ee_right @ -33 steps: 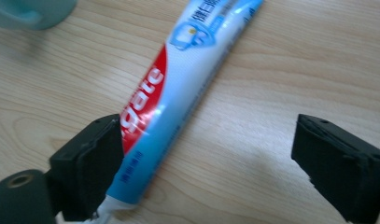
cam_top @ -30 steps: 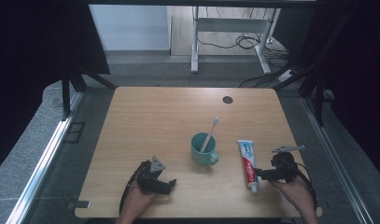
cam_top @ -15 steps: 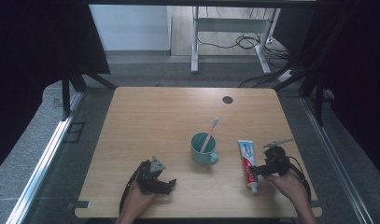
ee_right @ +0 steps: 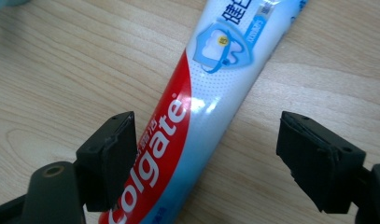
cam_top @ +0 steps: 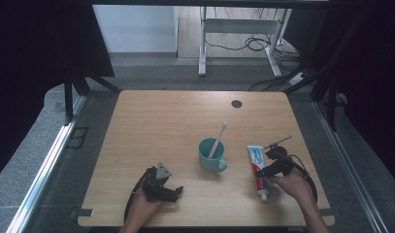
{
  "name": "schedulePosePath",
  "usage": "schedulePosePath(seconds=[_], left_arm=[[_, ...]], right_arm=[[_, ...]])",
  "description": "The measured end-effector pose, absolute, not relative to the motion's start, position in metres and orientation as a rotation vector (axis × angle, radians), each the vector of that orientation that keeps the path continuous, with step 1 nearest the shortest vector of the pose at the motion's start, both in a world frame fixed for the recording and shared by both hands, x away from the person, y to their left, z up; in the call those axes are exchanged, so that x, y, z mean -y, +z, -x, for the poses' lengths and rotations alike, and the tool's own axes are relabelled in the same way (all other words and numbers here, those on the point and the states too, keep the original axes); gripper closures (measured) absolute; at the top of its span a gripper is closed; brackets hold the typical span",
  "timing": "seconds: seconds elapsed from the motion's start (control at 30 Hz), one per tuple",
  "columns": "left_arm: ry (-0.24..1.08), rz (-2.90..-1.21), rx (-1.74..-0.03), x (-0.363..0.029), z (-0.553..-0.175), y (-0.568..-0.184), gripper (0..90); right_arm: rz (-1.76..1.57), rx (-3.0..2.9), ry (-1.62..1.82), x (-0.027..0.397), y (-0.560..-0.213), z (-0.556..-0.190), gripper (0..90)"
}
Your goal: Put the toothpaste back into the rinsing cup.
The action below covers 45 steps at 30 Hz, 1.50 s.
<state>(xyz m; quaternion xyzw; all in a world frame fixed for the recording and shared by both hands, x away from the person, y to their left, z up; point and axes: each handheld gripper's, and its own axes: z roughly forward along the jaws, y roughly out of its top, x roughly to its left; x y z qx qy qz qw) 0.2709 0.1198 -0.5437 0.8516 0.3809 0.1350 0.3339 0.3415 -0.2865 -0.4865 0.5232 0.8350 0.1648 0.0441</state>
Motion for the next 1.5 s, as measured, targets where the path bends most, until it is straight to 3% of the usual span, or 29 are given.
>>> schedulePosePath(seconds=[1.17, 1.5], left_arm=[[0.353, -2.223, -0.994, -0.120, -0.271, -0.544, 5.6], [0.354, -2.228, -0.990, -0.120, -0.271, -0.544, 5.7]], right_arm=[[-1.672, -2.648, 0.224, 0.261, -0.498, -0.372, 35.5], [-1.603, -2.680, 0.164, 0.256, -0.498, -0.373, 45.3]])
